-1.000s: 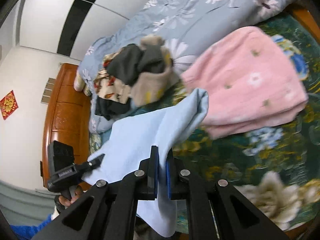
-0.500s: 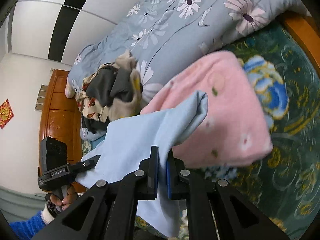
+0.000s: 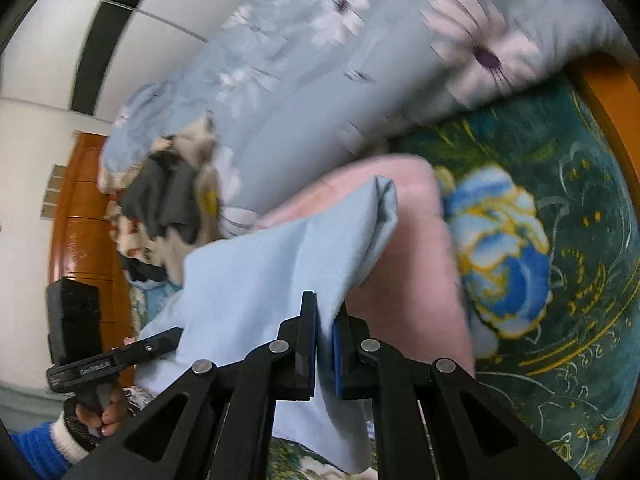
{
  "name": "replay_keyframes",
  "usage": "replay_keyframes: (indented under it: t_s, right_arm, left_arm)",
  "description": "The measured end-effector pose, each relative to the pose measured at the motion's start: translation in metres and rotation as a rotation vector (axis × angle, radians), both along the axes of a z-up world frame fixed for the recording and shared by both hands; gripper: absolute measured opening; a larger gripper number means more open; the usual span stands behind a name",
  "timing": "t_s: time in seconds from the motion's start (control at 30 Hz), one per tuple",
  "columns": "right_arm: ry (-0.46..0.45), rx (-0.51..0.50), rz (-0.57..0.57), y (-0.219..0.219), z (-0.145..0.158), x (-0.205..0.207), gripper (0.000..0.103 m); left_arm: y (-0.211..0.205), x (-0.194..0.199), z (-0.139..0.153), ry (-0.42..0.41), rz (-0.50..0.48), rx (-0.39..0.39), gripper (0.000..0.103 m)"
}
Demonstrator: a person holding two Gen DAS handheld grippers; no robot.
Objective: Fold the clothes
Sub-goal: 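Carry the shirt with both grippers and lower it onto the folded pink garment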
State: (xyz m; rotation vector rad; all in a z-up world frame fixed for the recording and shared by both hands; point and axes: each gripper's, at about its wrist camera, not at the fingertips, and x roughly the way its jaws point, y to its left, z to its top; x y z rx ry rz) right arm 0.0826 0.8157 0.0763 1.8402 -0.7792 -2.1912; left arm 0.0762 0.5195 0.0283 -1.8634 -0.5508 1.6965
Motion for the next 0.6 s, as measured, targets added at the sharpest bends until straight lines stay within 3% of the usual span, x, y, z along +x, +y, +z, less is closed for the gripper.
replay_keyframes:
  t_s: [0.17, 0.33, 0.6]
  right_arm:
    - [-0.037, 0.004, -0.029, 0.011, -0.025, 0.009, 0.007]
    - [-0.01, 0.026, 0.007, 0.009, -0.019, 0.005, 0.006]
    - [-0.056, 0.005, -0.077, 0.027, -0.036, 0.016, 0.007]
  left_arm:
    - [0.001, 0.015, -0.017, -0.024, 0.003, -0.026, 0.014]
    - [0.0, 0.019, -0.029, -0.051, 0.01, -0.052, 0.017]
    - [-0.027, 0.011, -0.017, -0.052, 0.059, -0.078, 0.023]
